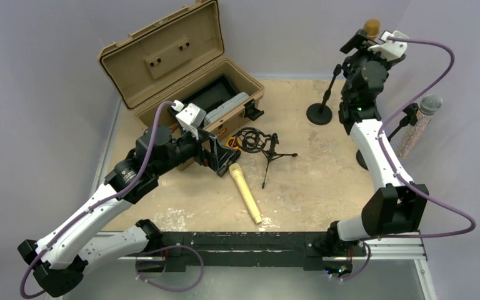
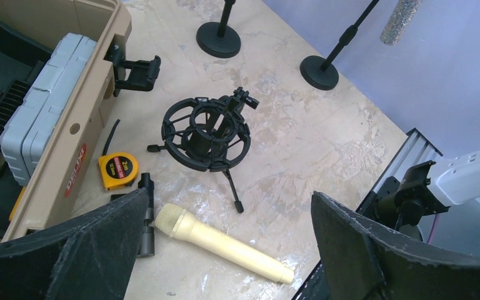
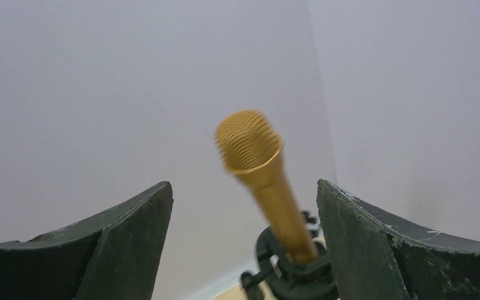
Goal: Remove the microphone from the stand
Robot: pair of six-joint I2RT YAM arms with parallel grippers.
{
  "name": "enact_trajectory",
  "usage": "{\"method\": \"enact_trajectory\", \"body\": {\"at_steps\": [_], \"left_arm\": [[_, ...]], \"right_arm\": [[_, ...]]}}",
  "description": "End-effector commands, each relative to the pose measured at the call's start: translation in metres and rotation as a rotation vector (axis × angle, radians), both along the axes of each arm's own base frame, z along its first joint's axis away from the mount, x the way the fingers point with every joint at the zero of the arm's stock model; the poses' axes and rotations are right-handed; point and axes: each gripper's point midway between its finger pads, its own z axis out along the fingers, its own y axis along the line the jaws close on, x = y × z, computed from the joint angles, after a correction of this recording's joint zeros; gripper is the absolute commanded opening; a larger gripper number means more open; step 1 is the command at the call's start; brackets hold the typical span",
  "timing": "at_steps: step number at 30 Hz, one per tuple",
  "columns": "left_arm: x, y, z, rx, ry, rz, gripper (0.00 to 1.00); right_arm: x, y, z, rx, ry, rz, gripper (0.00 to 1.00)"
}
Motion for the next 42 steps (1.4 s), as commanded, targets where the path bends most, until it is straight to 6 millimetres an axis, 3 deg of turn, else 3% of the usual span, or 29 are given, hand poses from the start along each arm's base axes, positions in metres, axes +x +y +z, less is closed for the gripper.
{"method": "enact_trajectory", "body": {"at_steps": [1,8,18,20,23,25,34,39,42], "left_arm": [[-0.002,0.000,0.028,-0.061,-0.062,-0.003,1.00],[-0.001,-0.001,0.026,-0.054,-0.062,-0.001,1.00],[0.003,-0.003,0.020,-0.034,-0.053,0.002,1.00],[0.004,-0.003,0.018,-0.030,-0.051,0.004,1.00],[0.006,-0.003,0.016,-0.022,-0.051,0.010,1.00],[0.007,-0.003,0.014,-0.016,-0.048,0.015,1.00],[0.009,-0.004,0.011,-0.008,-0.043,0.017,1.00],[0.009,-0.004,0.012,-0.009,-0.045,0.018,1.00],[0.009,-0.002,0.014,-0.011,-0.054,0.023,1.00]], "right_arm": [[0.012,-0.030,0.011,-0.066,0.017,-0.079,0.84],[0.040,-0.039,0.024,-0.194,0.048,-0.123,0.85],[0.067,-0.053,0.008,-0.230,0.097,-0.194,0.82],[0.071,-0.054,0.006,-0.231,0.102,-0.205,0.76],[0.073,-0.056,0.008,-0.238,0.100,-0.220,0.54],[0.071,-0.056,0.015,-0.249,0.091,-0.227,0.45],[0.037,-0.059,0.074,-0.264,0.012,-0.259,0.23],[0.009,-0.047,0.129,-0.258,-0.080,-0.251,0.19],[-0.013,-0.023,0.167,-0.253,-0.148,-0.217,0.18]]}}
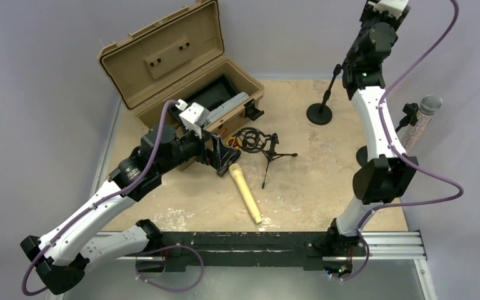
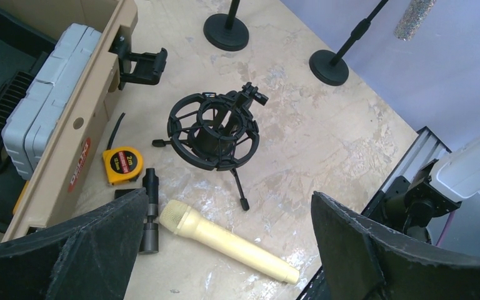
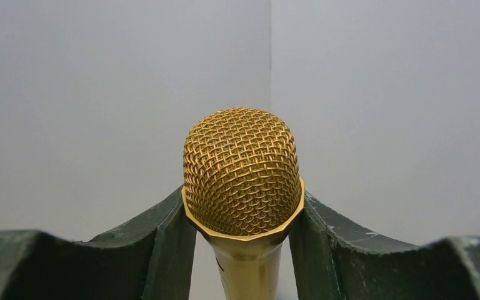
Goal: Remove the microphone from the stand
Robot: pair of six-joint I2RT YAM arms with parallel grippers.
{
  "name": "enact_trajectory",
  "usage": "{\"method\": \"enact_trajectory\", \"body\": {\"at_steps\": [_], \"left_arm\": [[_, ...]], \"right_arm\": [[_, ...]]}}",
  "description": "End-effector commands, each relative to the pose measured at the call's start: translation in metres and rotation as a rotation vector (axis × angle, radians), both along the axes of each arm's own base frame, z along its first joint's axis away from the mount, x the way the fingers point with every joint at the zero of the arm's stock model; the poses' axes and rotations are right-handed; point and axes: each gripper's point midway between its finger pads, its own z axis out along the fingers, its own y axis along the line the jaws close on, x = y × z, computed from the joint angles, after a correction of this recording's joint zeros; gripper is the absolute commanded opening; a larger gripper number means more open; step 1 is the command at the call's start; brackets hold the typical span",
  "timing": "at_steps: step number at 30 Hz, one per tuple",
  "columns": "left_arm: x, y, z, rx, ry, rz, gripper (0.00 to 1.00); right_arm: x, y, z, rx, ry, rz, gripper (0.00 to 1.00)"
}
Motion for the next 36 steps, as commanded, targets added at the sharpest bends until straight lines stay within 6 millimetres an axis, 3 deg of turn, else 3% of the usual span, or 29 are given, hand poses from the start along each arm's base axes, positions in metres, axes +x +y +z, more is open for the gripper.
{"method": "enact_trajectory", "body": {"at_steps": [1,4,7,11,15,19,21,26,32,34,36], "left_arm": [[0.003,0.001,0.024,-0.033,-0.074,0.011,1.00],[0.005,0.007,0.025,-0.022,-0.087,0.034,1.00],[0.007,0.015,0.030,-0.015,-0.111,0.070,1.00],[0.014,0.040,0.039,-0.015,-0.159,0.186,0.99],[0.025,0.085,0.050,-0.022,-0.216,0.406,0.98],[0.026,0.136,0.063,-0.033,-0.279,0.639,0.98],[0.023,0.154,0.071,-0.042,-0.300,0.711,0.98],[0.008,0.173,0.103,-0.095,-0.334,0.744,0.98],[0.002,0.194,0.125,-0.101,-0.407,0.821,0.98],[0.006,0.198,0.123,-0.075,-0.432,0.853,0.97],[0.010,0.200,0.116,-0.035,-0.435,0.874,0.97]], "right_arm": [[-0.073,0.037,0.114,-0.012,-0.228,0.066,0.17],[-0.083,0.093,0.140,-0.023,-0.248,0.237,0.15],[-0.083,0.157,0.136,0.007,-0.211,0.449,0.00],[-0.091,0.241,0.108,-0.002,-0.125,0.782,0.00],[-0.136,0.346,0.068,0.132,-0.051,1.268,0.00],[-0.198,0.423,0.030,0.118,0.070,1.580,0.00],[-0.221,0.459,-0.001,0.074,0.193,1.682,0.00],[-0.273,0.509,-0.100,0.022,0.506,1.805,0.00],[-0.337,0.521,-0.212,-0.015,0.777,1.995,0.00],[-0.351,0.526,-0.250,-0.052,0.888,1.996,0.00],[-0.360,0.530,-0.276,-0.067,0.958,1.980,0.00]]}}
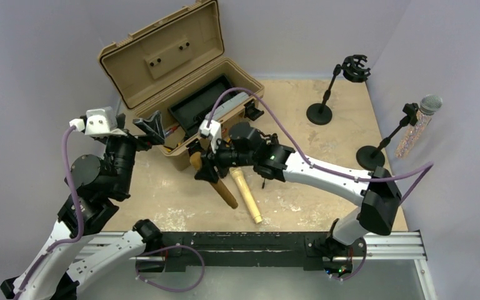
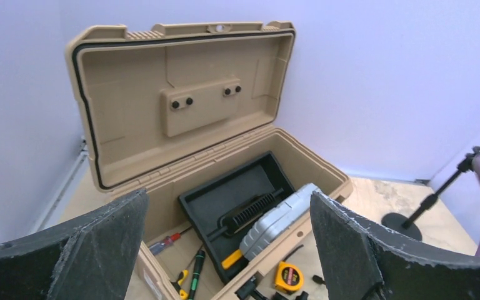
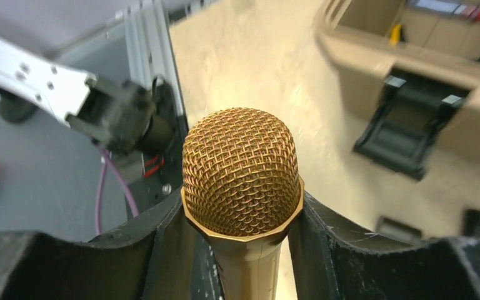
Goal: Remove the microphone from the stand
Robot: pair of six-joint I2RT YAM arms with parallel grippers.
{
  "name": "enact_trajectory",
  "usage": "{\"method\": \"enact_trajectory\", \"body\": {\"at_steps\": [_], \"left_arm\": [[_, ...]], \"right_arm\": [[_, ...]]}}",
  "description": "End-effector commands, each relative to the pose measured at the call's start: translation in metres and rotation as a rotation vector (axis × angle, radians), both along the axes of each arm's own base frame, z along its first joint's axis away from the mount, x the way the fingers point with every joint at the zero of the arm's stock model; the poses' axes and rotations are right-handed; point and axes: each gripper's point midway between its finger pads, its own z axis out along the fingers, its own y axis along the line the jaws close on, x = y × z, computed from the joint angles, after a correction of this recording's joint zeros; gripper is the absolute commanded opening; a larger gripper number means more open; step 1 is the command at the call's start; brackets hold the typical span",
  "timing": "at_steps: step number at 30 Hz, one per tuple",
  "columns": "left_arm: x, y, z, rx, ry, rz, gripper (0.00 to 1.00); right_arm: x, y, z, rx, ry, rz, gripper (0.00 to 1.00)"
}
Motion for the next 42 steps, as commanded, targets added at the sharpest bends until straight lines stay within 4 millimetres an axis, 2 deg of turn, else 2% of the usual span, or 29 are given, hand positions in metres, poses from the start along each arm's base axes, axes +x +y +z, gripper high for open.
{"method": "enact_trajectory", "body": {"at_steps": [1,6,9,13,17,19,24,26,29,33,36,37,40,42], "left_arm": [[0.009,0.014,-0.002,0.073,-0.014,0.108,0.97],[0.018,0.009,-0.024,0.137,0.028,0.127,0.96],[0.022,0.006,-0.034,0.160,0.046,0.124,0.95],[0.019,0.010,-0.034,0.173,0.034,0.131,0.95],[0.014,0.015,-0.031,0.164,0.011,0.134,0.95],[0.011,0.018,-0.030,0.157,0.002,0.139,0.95],[0.006,0.022,-0.028,0.133,-0.020,0.138,0.95],[0.006,0.021,-0.029,0.131,-0.020,0.135,0.95],[0.006,0.020,-0.029,0.127,-0.019,0.128,0.95],[0.005,0.020,-0.029,0.121,-0.020,0.121,0.95],[0.004,0.019,-0.029,0.114,-0.021,0.114,0.95],[0.004,0.019,-0.029,0.113,-0.021,0.111,0.95],[0.004,0.018,-0.029,0.116,-0.022,0.103,0.95],[0.003,0.018,-0.029,0.116,-0.021,0.099,0.95]], "right_arm": [[-0.035,0.011,-0.022,-0.027,0.023,0.098,0.00],[-0.035,0.028,-0.051,-0.074,0.011,0.039,0.00],[-0.031,0.036,-0.081,-0.150,-0.005,-0.018,0.00],[-0.016,0.039,-0.128,-0.261,-0.020,-0.124,0.00],[0.003,0.038,-0.147,-0.281,-0.039,-0.249,0.03],[0.004,0.040,-0.160,-0.293,-0.038,-0.250,0.04],[-0.002,0.046,-0.193,-0.311,-0.032,-0.227,0.16],[0.003,0.043,-0.203,-0.330,-0.039,-0.263,0.20],[0.013,0.036,-0.211,-0.355,-0.057,-0.336,0.33],[0.015,0.033,-0.199,-0.320,-0.068,-0.356,0.56],[0.015,0.035,-0.173,-0.265,-0.071,-0.359,0.65],[0.015,0.036,-0.160,-0.238,-0.074,-0.361,0.67],[0.014,0.040,-0.101,-0.127,-0.096,-0.349,0.72],[0.013,0.040,-0.052,-0.040,-0.118,-0.344,0.73]]}}
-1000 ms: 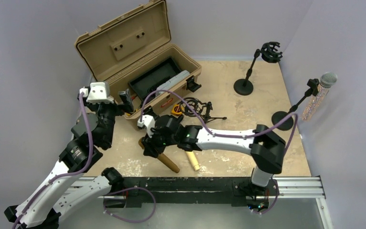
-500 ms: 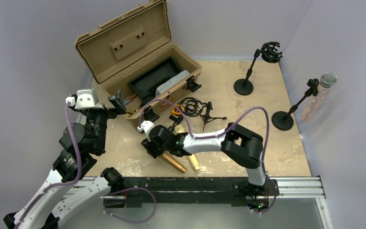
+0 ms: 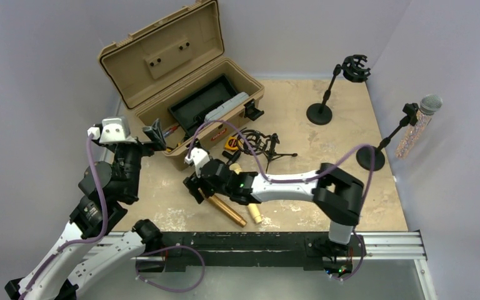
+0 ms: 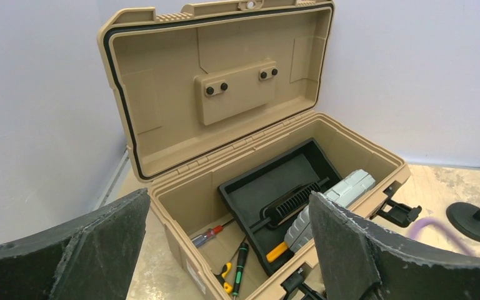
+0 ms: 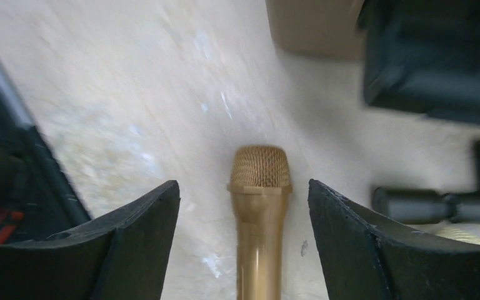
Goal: Remove the microphone from the stand
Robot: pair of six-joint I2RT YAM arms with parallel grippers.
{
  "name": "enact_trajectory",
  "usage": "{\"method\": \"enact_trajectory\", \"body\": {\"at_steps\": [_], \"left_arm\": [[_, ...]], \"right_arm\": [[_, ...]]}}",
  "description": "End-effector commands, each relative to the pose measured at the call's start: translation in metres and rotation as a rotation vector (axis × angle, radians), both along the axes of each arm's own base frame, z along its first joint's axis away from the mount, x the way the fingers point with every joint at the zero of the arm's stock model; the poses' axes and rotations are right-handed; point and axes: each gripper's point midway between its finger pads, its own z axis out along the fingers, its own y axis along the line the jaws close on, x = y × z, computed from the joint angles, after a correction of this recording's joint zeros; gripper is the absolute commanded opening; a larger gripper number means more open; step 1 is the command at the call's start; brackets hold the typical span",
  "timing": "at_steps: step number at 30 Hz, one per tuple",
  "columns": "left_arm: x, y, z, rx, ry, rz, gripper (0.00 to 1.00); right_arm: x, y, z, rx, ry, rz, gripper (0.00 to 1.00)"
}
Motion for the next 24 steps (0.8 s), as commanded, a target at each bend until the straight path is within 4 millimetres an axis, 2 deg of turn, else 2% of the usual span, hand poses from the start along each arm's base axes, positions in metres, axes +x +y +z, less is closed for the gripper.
{"method": "enact_trajectory", "body": {"at_steps": [1,4,6,7,9,11,14,18,21,22,24], "left_arm": [[-0.003,0.000,0.008,-0.026,-0.026,-0.015,0.95],[-0.005,0.001,0.009,-0.031,-0.033,-0.020,0.95],[-0.007,0.002,0.011,-0.034,-0.039,-0.025,0.95],[-0.008,0.001,0.012,-0.058,-0.043,-0.033,0.95],[-0.009,0.000,0.012,-0.069,-0.045,-0.043,0.95],[-0.009,-0.001,0.012,-0.075,-0.046,-0.054,0.95],[-0.009,-0.006,0.011,-0.083,-0.041,-0.080,0.95],[-0.009,-0.017,0.011,-0.090,-0.026,-0.132,0.95],[-0.008,-0.025,0.009,-0.093,-0.013,-0.167,0.95],[-0.008,-0.027,0.009,-0.096,-0.012,-0.177,0.95],[-0.008,-0.030,0.008,-0.095,-0.008,-0.192,0.95]], "right_arm": [[0.005,0.011,0.153,0.301,-0.133,0.002,0.74],[0.016,-0.014,0.256,0.460,-0.265,-0.078,0.79],[0.036,-0.046,0.314,0.543,-0.358,-0.180,0.82],[0.052,-0.067,0.339,0.579,-0.402,-0.258,0.85],[0.095,-0.115,0.375,0.621,-0.483,-0.391,0.86],[0.139,-0.164,0.397,0.635,-0.548,-0.524,0.85],[0.194,-0.228,0.403,0.590,-0.621,-0.753,0.87],[0.262,-0.310,0.386,0.482,-0.649,-1.053,0.86],[0.299,-0.362,0.371,0.429,-0.622,-1.188,0.83],[0.309,-0.385,0.373,0.438,-0.619,-1.232,0.79],[0.322,-0.402,0.360,0.415,-0.580,-1.249,0.72]]}}
